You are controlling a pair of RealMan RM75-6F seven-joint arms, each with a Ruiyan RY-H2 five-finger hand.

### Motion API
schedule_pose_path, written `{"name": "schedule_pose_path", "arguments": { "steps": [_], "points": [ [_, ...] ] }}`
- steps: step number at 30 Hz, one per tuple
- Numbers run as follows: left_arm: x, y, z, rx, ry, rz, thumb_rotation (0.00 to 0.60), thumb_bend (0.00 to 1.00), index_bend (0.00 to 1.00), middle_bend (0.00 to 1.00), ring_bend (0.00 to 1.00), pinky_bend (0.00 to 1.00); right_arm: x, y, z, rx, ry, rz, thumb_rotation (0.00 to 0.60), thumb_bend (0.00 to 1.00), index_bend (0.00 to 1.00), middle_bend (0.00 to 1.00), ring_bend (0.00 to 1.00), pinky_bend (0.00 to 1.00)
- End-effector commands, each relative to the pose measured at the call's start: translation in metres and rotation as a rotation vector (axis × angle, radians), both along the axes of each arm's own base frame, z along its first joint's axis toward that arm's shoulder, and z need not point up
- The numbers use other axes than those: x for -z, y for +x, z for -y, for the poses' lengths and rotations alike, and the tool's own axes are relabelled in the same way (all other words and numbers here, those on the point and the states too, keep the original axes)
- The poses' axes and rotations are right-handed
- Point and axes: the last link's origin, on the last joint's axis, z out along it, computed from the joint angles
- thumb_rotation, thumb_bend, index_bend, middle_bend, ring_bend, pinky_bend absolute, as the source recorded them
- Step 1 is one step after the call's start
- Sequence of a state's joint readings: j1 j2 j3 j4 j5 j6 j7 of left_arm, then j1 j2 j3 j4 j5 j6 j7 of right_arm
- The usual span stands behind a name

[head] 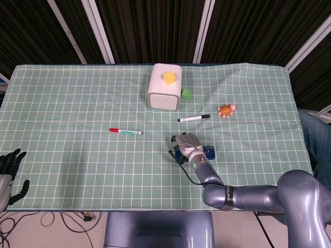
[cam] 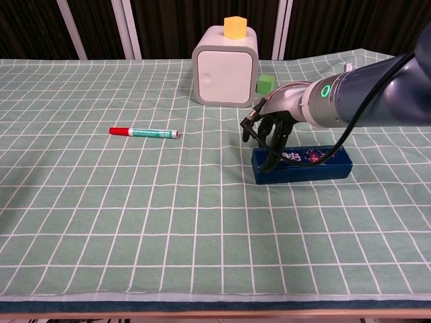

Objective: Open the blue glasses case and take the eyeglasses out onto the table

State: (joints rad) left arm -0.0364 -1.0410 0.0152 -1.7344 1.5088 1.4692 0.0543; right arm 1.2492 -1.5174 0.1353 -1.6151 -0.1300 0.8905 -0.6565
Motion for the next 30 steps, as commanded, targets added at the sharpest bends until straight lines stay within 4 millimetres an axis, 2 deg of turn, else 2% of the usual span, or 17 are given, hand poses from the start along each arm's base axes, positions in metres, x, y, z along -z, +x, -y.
{"name": "schedule_pose_path", "arguments": {
  "steps": [1,14,30],
  "points": [
    [0.000,0.000,0.000,0.000,-0.001,0.000,0.600,0.45,0.02,0.00,0.00,0.00,0.000,0.000,0.000,0.000,0.001,0.000,0.600,0.28,0.27,0.43,0.18,0.23],
    [0.000,0.000,0.000,0.000,-0.001,0.000,0.600,0.45,0.02,0.00,0.00,0.00,-0.006,0.004,0.001,-0.013,0.009,-0.009,0.600,0.36,0.29,0.43,0.18,0.23],
    [0.000,0.001,0.001,0.001,-0.003,0.006,0.600,0.45,0.02,0.00,0.00,0.00,-0.015,0.013,0.002,-0.054,0.033,-0.083,0.600,0.59,0.33,0.41,0.22,0.23]
  ]
}}
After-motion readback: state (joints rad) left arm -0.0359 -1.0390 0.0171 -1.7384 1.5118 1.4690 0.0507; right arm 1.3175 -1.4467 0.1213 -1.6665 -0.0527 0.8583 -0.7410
